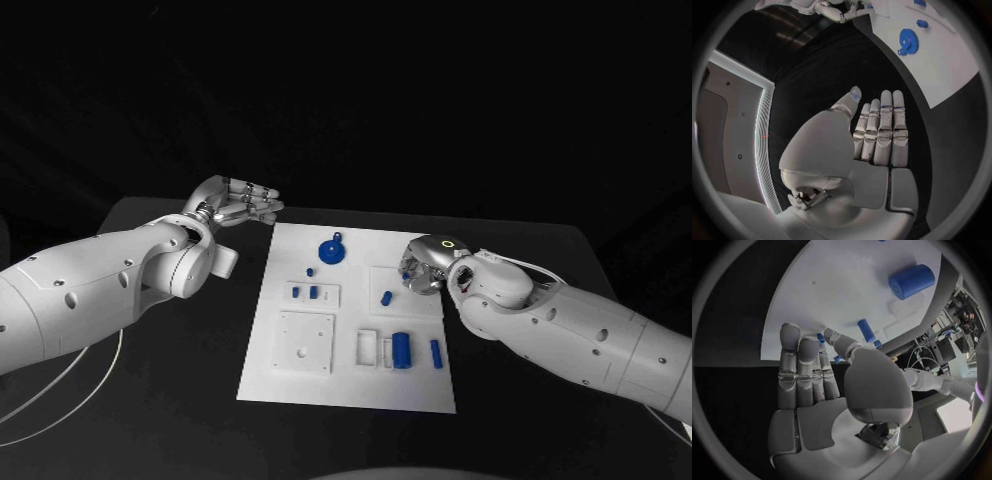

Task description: Assemble the parts on the task board

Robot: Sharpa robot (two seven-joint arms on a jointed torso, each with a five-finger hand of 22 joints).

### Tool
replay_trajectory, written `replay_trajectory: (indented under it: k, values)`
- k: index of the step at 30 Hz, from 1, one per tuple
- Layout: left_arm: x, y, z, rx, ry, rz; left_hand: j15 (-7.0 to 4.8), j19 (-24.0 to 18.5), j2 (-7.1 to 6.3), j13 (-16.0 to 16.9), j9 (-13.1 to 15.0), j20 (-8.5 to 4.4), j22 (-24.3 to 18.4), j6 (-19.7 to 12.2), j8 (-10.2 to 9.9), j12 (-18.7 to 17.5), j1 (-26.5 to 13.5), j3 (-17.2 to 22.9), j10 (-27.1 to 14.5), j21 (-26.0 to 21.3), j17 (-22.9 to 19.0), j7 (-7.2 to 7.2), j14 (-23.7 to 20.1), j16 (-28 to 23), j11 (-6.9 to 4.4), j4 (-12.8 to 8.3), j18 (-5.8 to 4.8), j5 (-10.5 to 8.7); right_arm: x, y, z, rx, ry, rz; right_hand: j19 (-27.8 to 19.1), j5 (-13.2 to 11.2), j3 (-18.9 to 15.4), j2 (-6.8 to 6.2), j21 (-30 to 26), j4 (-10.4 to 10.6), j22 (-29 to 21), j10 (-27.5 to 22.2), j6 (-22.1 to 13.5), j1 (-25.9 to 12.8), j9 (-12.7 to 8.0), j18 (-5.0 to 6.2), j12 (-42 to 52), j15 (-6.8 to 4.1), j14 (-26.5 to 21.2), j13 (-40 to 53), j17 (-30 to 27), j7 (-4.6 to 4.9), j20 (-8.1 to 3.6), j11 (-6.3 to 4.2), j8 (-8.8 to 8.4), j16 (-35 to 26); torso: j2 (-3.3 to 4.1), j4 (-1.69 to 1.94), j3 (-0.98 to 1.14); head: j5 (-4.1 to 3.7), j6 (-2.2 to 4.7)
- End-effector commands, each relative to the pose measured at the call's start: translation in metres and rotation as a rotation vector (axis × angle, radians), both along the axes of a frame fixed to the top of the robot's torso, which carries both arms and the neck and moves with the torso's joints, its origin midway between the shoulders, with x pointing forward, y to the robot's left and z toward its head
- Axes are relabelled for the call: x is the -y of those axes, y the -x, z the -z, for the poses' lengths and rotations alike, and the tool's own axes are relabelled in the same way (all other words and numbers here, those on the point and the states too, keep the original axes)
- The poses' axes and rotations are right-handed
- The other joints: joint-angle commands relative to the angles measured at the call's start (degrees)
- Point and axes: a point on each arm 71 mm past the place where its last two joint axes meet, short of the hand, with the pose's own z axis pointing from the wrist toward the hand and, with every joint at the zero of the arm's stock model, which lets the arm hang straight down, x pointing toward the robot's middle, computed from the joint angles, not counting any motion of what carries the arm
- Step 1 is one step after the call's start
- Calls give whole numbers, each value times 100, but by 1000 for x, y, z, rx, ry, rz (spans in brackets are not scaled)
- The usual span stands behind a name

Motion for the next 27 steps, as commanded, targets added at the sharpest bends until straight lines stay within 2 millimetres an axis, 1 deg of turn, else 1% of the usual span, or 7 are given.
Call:
replay_trajectory:
  k: [1, 4, 6, 8, 10, 11, 27]
  values:
    - [0, 0, -2, 17, 18, -3, -7, 36, 54, -6, 1, -4, -8, 48, -24, 7, 19, -23, 42, 40, 11, 2, 60, -11, -2, -12, -51, 33, -4, 2, 4, -14, 19, -15, 231, 23, 2, 81, 46, -45, 18, 64, 75, 11, 7, 8, 0, -55, 11, 2, 12, -8, -34, -19, -8, 31, 0, 4, 2, 8, 0]
    - [0, -1, -3, 21, 22, -11, -13, 44, 51, -6, 1, -10, -5, 51, -24, 7, 24, -23, 42, 46, 17, 2, 78, -9, -2, -16, -51, 35, -5, 2, 4, -14, 20, -17, 229, 38, 11, 154, 94, -101, 50, 103, 121, 43, 10, -1, 2, -69, 6, 4, 30, -12, -48, -31, -7, 34, 0, 4, 3, 12, 0]
    - [0, -1, -3, 22, 24, -13, -13, 44, 51, -6, 1, -10, -5, 51, -24, 7, 24, -23, 42, 46, 17, 2, 78, -9, -2, -16, -51, 35, -6, 2, 5, -12, 24, -16, 224, -2, 49, 261, 118, -177, 76, 174, 192, 107, 20, -2, 3, -95, -1, 8, 44, -15, -72, -52, -8, 34, 1, 3, 1, 14, 2]
    - [0, -1, -3, 21, 26, -13, -13, 44, 51, -6, 1, -10, -5, 51, -24, 7, 24, -23, 42, 46, 17, 2, 78, -9, -2, -16, -51, 35, -6, 2, 6, -6, 30, -14, 212, -2, 246, 382, 191, -317, 145, 218, 230, 168, 18, -8, 6, -99, -6, 14, 65, -6, -85, -46, -9, 40, 1, 6, 0, 17, 3]
    - [0, -1, -3, 20, 27, -12, -13, 44, 51, -6, 1, -10, -5, 51, -24, 7, 24, -23, 42, 46, 17, 2, 78, -9, -2, -16, -51, 35, -6, 2, 6, 1, 33, -10, 195, -39, 382, 412, 211, -389, 198, 275, 285, 119, 23, -3, 7, -106, -13, 18, 77, -23, -90, -61, -9, 38, 1, 6, -1, 16, 0]
    - [0, -1, -3, 20, 27, -11, -13, 44, 51, -6, 1, -10, -5, 51, -24, 7, 24, -23, 42, 46, 17, 2, 78, -9, -2, -16, -51, 35, -6, 2, 6, 5, 34, -7, 193, -113, 440, 437, 216, -411, 213, 297, 306, 118, 26, -5, 9, -108, -10, 21, 80, -31, -90, -67, -7, 37, -1, 4, -2, 16, -1]
    - [-2, -2, -2, 14, 26, -14, -13, 37, 52, -6, 0, -14, 0, 57, -25, 7, 24, -25, 14, 48, 29, 1, 85, -12, 4, -12, -61, 33, -9, 2, 2, 65, 10, 20, 216, -25, 600, 470, 270, -580, 383, 451, 468, -83, 59, -18, 8, -168, 10, 27, 112, -82, -147, -118, -6, 19, -3, 3, -1, 10, 9]
